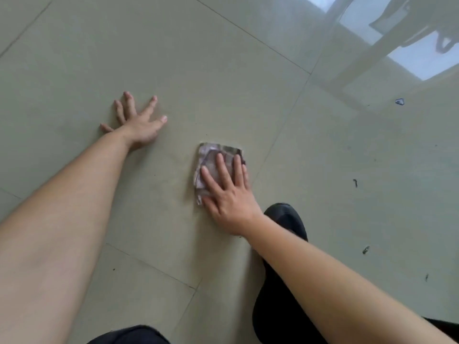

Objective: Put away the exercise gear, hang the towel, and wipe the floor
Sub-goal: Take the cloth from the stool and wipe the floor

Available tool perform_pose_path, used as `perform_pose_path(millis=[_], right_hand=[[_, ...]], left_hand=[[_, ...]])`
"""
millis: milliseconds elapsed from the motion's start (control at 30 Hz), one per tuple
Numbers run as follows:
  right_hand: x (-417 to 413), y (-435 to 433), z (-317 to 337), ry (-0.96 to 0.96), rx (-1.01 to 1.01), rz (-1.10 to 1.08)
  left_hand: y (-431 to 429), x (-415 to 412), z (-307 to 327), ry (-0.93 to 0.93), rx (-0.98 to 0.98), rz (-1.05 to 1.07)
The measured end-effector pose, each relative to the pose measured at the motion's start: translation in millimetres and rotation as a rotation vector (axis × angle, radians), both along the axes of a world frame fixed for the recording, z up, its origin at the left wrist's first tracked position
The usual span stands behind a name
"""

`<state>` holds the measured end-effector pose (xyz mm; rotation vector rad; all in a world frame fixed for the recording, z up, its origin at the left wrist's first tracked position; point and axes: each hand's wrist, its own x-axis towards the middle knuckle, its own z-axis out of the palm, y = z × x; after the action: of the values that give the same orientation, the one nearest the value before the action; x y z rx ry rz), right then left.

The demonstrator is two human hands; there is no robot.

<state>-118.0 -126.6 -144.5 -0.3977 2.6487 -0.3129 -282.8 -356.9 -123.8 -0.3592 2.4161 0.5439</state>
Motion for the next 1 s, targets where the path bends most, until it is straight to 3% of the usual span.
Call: perform_pose_path(millis=[100,267,367,433,567,733,867,1000], right_hand=[[73.3,-17.7,0.3,0.012,-0.006,0.205],[131.0,-27.7,10.6,-0.059,0.071,0.469],[121.7,-17.3,11.1,-0.07,0.101,0.55],[96.1,-4.6,15.6,-0.063,0.14,0.518],[45.7,19.5,34.5,-0.156,0.22,0.143],[43.0,-20.6,38.4,-0.255,0.201,-0.081],[59.8,-47.4,35.8,-0.226,0.19,0.029],[21.6,-17.7,28.1,-0.121,0.136,0.35]], left_hand=[[-20.6,6.9,19.0,0.099,0.22,0.136],[-23.9,84.9,25.1,0.155,-0.153,0.072],[-23.2,132.7,22.9,0.105,-0.239,-0.002],[-30.4,147.8,20.3,0.038,-0.217,0.018],[-44.6,147.5,27.1,-0.026,-0.192,-0.029],[-53.3,136.1,32.4,-0.126,-0.172,-0.089],[-48.1,136.8,36.0,-0.198,-0.197,-0.102],[-50.6,116.6,42.1,-0.321,-0.237,-0.118]])
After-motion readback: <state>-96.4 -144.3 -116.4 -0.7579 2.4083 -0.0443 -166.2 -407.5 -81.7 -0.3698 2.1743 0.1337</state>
